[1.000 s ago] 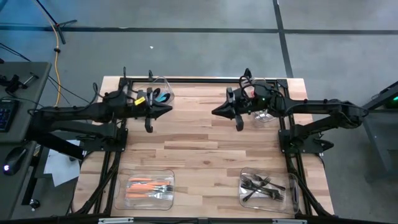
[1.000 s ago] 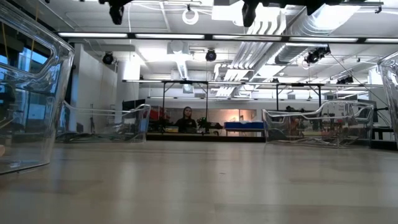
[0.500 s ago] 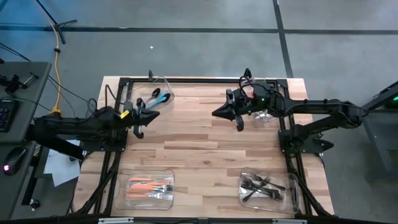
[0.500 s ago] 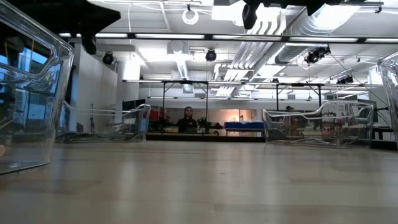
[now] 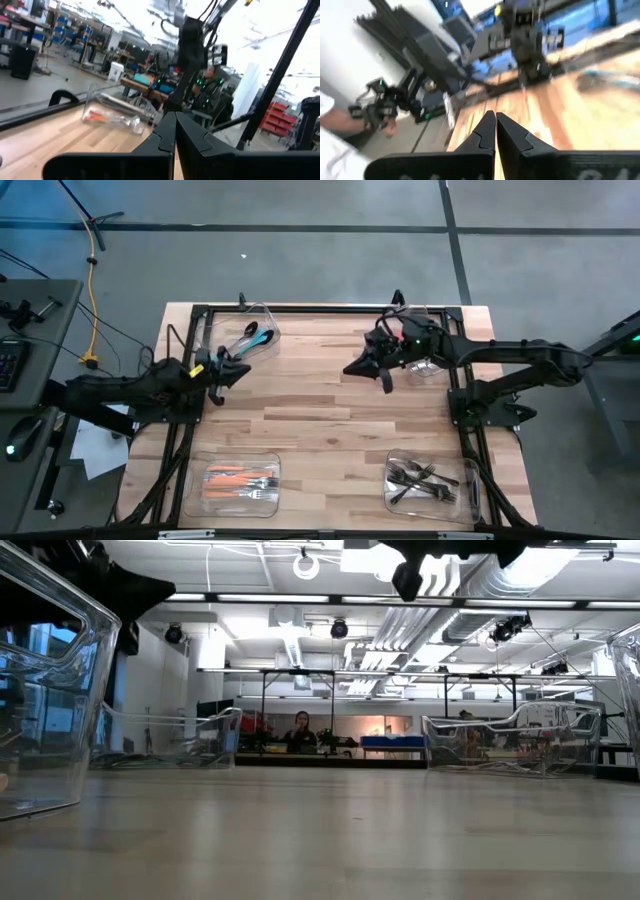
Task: Sort silverware by color (type)
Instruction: Return to Home Position
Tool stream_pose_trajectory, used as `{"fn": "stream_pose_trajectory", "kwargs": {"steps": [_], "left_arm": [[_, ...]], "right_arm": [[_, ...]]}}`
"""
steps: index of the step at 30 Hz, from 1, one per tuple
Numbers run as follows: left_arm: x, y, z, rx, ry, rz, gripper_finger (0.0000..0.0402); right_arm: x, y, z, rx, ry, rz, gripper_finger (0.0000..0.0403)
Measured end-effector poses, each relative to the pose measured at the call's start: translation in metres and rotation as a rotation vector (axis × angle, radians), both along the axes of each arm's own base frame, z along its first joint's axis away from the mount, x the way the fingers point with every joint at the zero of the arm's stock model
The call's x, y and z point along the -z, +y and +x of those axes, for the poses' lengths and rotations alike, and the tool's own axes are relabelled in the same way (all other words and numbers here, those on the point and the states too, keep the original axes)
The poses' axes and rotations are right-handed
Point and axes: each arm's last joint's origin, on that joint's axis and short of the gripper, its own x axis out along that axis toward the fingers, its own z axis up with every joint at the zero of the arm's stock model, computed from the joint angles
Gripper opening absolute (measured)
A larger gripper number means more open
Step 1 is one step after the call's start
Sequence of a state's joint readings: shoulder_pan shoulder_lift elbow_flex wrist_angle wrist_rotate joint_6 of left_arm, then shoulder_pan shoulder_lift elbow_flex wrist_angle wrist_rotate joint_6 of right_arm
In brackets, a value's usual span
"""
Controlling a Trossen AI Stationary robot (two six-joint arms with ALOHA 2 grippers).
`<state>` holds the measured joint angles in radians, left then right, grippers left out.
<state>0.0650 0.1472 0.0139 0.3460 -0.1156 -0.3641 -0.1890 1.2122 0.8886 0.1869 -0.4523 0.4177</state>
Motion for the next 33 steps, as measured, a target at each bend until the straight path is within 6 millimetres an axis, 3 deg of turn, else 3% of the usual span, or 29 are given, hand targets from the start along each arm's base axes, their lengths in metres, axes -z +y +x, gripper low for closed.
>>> {"fn": "stream_pose_trajectory", "kwargs": {"steps": [5, 10, 16, 26, 33], "left_arm": [[-0.003, 0.000, -0.002, 0.001, -0.040, 0.001, 0.0000], [-0.003, 0.000, -0.002, 0.001, -0.031, 0.001, 0.0000], [-0.003, 0.000, -0.002, 0.001, -0.030, 0.001, 0.0000], [0.000, 0.000, -0.001, 0.001, -0.003, 0.000, 0.0000], [0.002, 0.000, -0.001, 0.001, 0.015, -0.001, 0.0000]], "right_arm": [[0.002, 0.005, -0.014, -0.047, 0.086, -0.058, 0.0000], [-0.007, 0.013, -0.044, -0.080, 0.129, -0.138, 0.0000], [-0.012, 0.024, -0.085, -0.086, 0.043, -0.171, 0.0000], [0.018, 0.032, -0.142, -0.020, -0.084, -0.154, 0.0000], [0.032, 0.035, -0.148, 0.059, -0.283, -0.140, 0.0000]]}}
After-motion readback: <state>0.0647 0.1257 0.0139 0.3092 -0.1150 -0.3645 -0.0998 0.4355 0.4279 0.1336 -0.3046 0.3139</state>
